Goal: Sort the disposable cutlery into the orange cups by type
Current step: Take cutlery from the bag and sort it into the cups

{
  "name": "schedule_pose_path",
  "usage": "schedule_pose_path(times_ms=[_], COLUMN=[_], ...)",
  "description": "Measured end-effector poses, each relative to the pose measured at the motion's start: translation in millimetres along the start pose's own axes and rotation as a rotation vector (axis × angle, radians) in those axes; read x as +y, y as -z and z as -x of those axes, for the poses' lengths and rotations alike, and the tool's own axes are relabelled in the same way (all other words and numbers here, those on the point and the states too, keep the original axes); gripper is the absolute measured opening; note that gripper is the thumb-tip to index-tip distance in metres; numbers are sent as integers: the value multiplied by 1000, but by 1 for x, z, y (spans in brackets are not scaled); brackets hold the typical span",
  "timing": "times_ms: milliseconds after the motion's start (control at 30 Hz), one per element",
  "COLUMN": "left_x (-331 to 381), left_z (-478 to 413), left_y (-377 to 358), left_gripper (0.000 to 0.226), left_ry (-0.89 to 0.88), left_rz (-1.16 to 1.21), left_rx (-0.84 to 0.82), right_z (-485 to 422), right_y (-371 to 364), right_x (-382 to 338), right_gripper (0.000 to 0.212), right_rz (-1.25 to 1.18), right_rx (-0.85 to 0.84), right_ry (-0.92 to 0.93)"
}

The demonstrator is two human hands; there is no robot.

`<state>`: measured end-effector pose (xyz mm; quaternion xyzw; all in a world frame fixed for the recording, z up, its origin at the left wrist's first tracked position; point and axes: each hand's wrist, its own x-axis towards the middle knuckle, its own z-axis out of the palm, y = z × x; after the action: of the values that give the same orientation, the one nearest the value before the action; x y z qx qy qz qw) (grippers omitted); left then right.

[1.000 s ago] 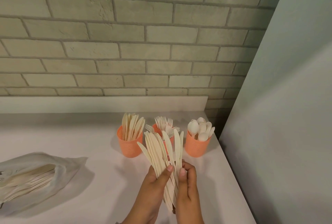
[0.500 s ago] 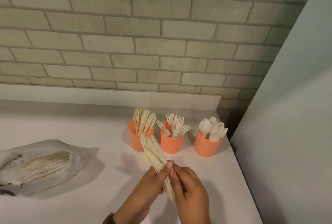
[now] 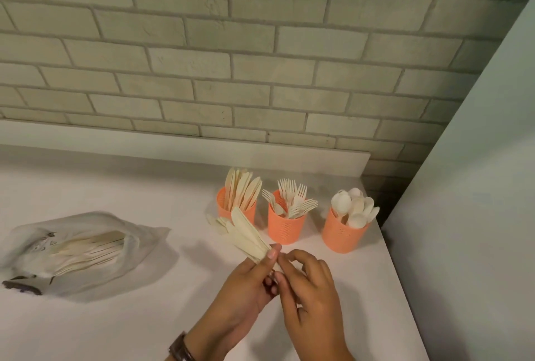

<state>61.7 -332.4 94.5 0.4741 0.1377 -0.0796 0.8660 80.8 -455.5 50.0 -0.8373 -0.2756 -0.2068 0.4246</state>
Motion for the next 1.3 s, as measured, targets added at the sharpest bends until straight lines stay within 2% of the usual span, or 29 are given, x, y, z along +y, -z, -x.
schedule_pose_path(times_ms=[67, 200, 333, 467, 667, 733, 800, 867, 933, 1000, 1100, 1233, 1300], left_x=[5, 20, 50, 84, 75, 68, 62, 57, 53, 51, 54, 64, 70], left_z=[-3, -9, -38, -82, -138, -148, -151, -150, -150, -151, -152, -157, -157], left_y=[8, 19, 36, 53, 74, 79, 82, 84, 87, 90, 88, 83, 84], left_gripper=[28, 12, 13, 11, 7, 7, 21, 32, 37, 36, 38, 55, 63], left_ry=[-25, -125, -277, -465, -519, -462, -373, -362, -385, -357, -223, 47, 128], left_rz=[11, -203, -457, -765, -1021, -1153, -1417, -1646, -1714, -1687, -1692, -1756, -1755], left_rx=[-51, -116, 48, 181, 247, 322, 465, 597, 652, 658, 642, 573, 503], right_z=[4, 6, 11, 16, 14, 15, 16, 17, 17, 16, 14, 10, 8], right_y=[-3, -10, -13, -10, -6, -7, -8, -9, -11, -11, -13, -21, -26], right_x=[3, 4, 9, 18, 25, 27, 29, 30, 28, 25, 20, 11, 5], right_gripper=[42, 40, 53, 47, 42, 42, 42, 42, 42, 41, 40, 38, 38], right_rz=[5, 101, 176, 161, 197, 210, 226, 230, 222, 226, 235, 236, 219], right_rx=[-36, -99, -121, -88, -39, -25, -17, -14, -14, -18, -25, -45, -62], right_ry=[-19, -17, -70, -118, -85, -78, -77, -78, -85, -91, -101, -114, -116])
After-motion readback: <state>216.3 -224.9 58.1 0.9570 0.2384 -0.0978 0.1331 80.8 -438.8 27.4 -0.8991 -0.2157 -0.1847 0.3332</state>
